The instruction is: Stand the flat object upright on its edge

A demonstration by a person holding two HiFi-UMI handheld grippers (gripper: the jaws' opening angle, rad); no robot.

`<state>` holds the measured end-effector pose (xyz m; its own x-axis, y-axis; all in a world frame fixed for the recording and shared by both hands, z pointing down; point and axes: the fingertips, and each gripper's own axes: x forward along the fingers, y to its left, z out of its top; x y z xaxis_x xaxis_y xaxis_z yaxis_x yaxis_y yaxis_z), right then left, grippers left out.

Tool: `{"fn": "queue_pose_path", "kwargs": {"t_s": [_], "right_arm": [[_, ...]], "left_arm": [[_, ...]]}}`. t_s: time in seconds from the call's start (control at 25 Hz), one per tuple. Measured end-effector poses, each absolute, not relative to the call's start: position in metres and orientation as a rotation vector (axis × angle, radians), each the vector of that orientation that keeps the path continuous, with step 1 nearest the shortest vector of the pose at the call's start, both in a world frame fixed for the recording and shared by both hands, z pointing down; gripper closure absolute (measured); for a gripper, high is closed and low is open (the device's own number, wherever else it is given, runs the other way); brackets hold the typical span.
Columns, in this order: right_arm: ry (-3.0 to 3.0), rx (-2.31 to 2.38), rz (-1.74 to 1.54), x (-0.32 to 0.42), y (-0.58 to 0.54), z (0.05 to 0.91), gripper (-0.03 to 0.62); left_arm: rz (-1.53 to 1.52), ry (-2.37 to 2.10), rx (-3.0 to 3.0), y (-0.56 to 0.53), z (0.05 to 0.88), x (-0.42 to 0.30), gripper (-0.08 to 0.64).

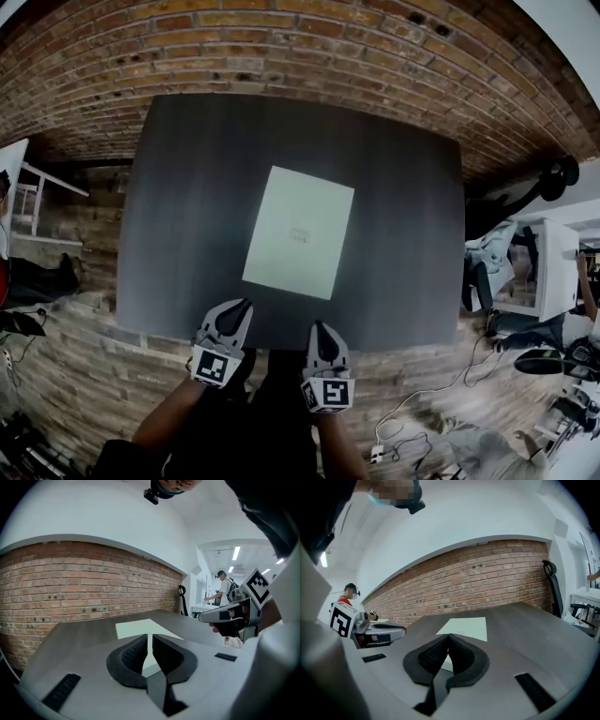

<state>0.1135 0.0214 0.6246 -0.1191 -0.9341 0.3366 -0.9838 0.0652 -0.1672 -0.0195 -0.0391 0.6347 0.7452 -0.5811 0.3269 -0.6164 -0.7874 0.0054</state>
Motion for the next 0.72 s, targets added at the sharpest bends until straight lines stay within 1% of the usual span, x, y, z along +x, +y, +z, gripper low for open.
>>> {"fn": "queue_pose_path", "kwargs": {"t_s": [0.2, 0.44, 0.48, 0.52, 0.56, 0.6, 0.64, 0.72], "right_arm": [[-2.128, 1.993, 0.559, 0.130, 0.017, 0.657, 0.568], [-2.119, 1.967, 0.577, 0.135, 0.012, 0.687, 0.565], [-2.112, 1.960, 0.579, 0.136, 0.013, 0.692, 0.563], [-2.108, 1.955, 0.582, 0.136, 0.013, 0.696, 0.559], [-2.106, 1.955, 0.588, 0.136, 0.013, 0.700, 0.548], [-2.102, 1.961, 0.593, 0.136, 0.012, 0.703, 0.528], [-2.094, 1.969, 0.597, 0.137, 0.010, 0.705, 0.489], [-2.070, 1.959, 0.599, 0.142, 0.012, 0.715, 0.462]], "left_arm": [[0.521, -0.927, 2.833, -0.041, 0.669, -0.008, 0.517], [0.554, -0.917, 2.818, -0.049, 0.703, -0.015, 0.516], [0.558, -0.920, 2.815, -0.050, 0.708, -0.017, 0.498], [0.563, -0.916, 2.809, -0.051, 0.712, -0.020, 0.422], [0.569, -0.908, 2.801, -0.051, 0.717, -0.021, 0.379], [0.574, -0.903, 2.794, -0.052, 0.722, -0.023, 0.379], [0.579, -0.903, 2.790, -0.054, 0.727, -0.025, 0.379], [0.590, -0.905, 2.781, -0.057, 0.735, -0.027, 0.379]]}}
